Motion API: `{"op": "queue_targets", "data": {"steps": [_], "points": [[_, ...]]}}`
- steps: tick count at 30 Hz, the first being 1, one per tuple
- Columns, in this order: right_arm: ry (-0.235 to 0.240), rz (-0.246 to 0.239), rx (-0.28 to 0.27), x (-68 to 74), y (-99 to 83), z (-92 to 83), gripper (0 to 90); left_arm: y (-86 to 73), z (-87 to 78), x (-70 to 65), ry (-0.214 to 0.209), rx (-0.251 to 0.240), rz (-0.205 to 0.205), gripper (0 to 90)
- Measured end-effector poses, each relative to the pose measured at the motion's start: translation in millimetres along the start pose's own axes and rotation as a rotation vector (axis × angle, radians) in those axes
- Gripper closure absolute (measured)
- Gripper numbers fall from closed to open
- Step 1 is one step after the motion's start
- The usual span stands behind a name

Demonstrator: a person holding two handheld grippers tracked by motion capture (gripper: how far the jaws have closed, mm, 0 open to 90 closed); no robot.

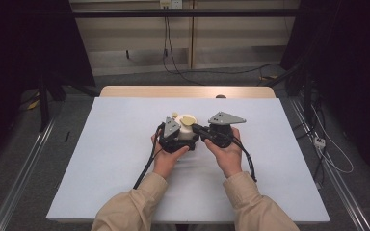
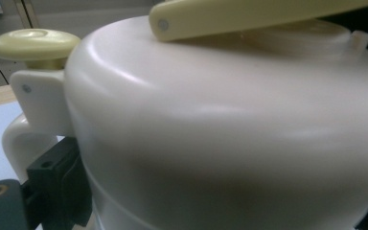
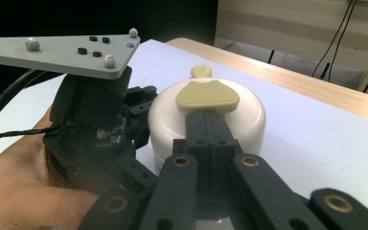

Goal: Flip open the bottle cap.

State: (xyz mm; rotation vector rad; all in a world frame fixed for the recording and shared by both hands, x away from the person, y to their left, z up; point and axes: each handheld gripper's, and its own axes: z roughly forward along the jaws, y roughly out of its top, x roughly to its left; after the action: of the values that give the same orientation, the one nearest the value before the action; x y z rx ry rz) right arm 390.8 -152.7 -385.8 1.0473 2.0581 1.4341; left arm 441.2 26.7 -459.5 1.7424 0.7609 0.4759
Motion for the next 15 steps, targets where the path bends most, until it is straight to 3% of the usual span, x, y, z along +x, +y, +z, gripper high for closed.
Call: {"op": "queue_targets", "data": {"steps": [15], "points": [[0.002,0.001,-0.015,-0.4,3.9,0.7,90.0,-0.1,0.3,-0.4,0.000,-0.002,-0.008,5.3]]}}
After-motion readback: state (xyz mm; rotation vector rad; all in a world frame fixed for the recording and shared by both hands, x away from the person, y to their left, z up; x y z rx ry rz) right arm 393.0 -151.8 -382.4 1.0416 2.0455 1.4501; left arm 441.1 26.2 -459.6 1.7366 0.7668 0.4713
